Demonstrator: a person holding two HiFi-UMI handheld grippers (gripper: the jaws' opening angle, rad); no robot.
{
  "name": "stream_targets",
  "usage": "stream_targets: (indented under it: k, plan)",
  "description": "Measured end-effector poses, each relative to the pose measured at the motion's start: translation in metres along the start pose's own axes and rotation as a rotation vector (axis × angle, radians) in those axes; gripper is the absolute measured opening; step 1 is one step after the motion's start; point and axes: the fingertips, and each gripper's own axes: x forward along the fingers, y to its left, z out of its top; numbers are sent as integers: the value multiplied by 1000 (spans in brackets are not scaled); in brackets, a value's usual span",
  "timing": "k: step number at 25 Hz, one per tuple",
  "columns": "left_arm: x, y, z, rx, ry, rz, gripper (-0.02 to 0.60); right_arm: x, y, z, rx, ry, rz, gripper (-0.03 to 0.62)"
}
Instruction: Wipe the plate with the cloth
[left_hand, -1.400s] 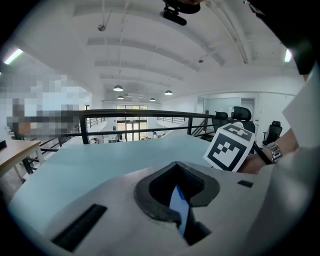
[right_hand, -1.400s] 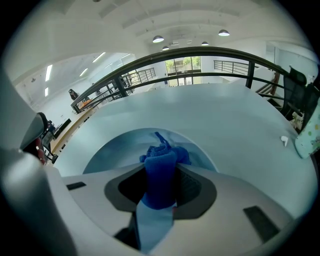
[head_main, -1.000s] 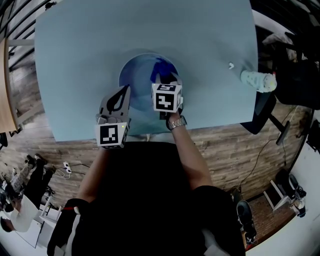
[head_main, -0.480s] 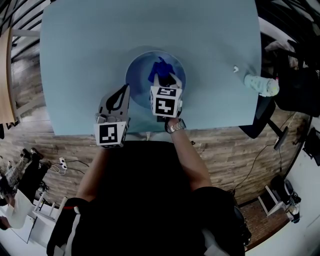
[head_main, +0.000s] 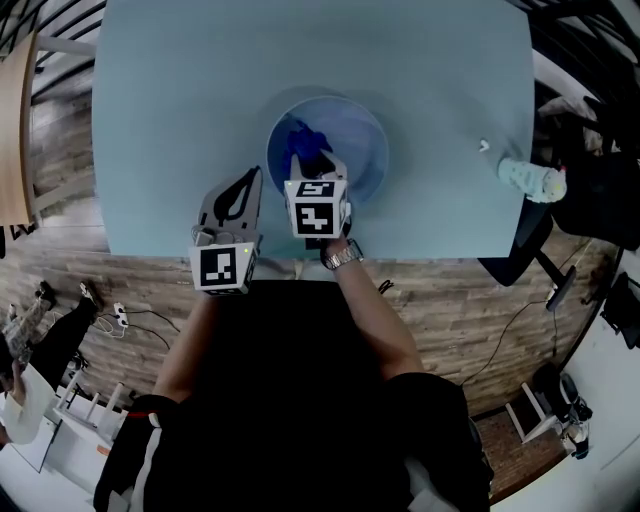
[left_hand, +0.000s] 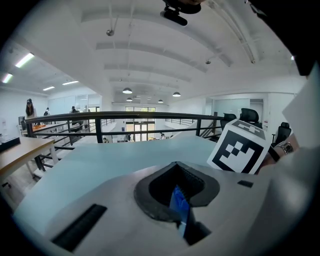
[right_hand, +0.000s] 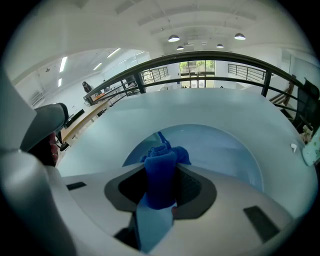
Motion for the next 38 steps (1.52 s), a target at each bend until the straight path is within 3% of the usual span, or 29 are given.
stream_targets:
  k: [5, 18, 38]
  plan:
    - [-8, 5, -4, -9, 0, 17, 2, 13, 19, -10, -20, 12, 44, 120]
    - [-8, 1, -1, -23, 9, 14, 2, 18, 20, -18, -46, 47, 42, 120]
    - [17, -29, 2, 11, 16, -65, 2, 5, -35, -21, 41, 40, -33, 120]
